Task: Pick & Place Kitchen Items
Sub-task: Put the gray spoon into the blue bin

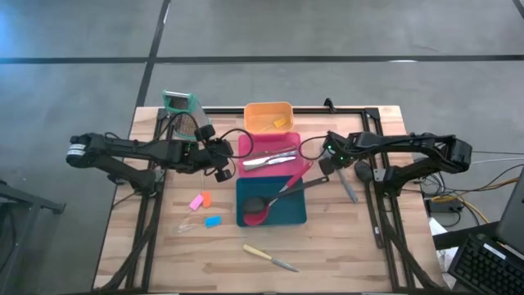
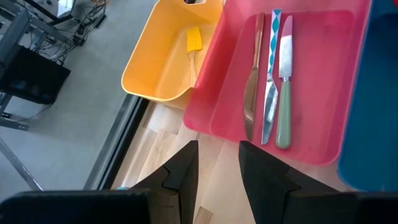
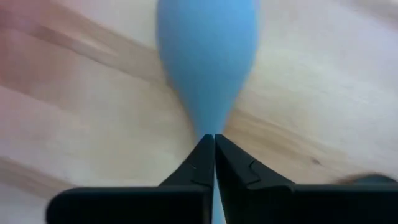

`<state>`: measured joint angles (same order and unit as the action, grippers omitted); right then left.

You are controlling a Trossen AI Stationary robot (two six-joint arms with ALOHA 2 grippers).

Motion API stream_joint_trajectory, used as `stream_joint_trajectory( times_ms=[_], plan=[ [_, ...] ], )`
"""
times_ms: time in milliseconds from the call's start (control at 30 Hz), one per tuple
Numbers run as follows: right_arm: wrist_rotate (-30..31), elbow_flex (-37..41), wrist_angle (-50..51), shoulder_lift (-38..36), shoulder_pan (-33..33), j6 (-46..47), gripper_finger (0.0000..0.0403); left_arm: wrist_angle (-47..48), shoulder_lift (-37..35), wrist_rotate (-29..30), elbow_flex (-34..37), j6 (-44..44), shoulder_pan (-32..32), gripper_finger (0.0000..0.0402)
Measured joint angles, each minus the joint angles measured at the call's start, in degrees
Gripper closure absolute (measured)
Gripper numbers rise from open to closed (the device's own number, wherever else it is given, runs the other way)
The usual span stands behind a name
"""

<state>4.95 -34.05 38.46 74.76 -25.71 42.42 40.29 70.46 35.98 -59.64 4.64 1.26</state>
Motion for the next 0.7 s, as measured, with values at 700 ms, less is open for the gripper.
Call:
stream_joint_trajectory(
  times_ms=[700],
  plan=[
    [-8.4, -0.12, 21.26, -17.69, 6.38, 5.32, 0.0393, 0.0, 0.0, -0.24, 0.0, 0.11, 0.04, 0.0282]
  ],
)
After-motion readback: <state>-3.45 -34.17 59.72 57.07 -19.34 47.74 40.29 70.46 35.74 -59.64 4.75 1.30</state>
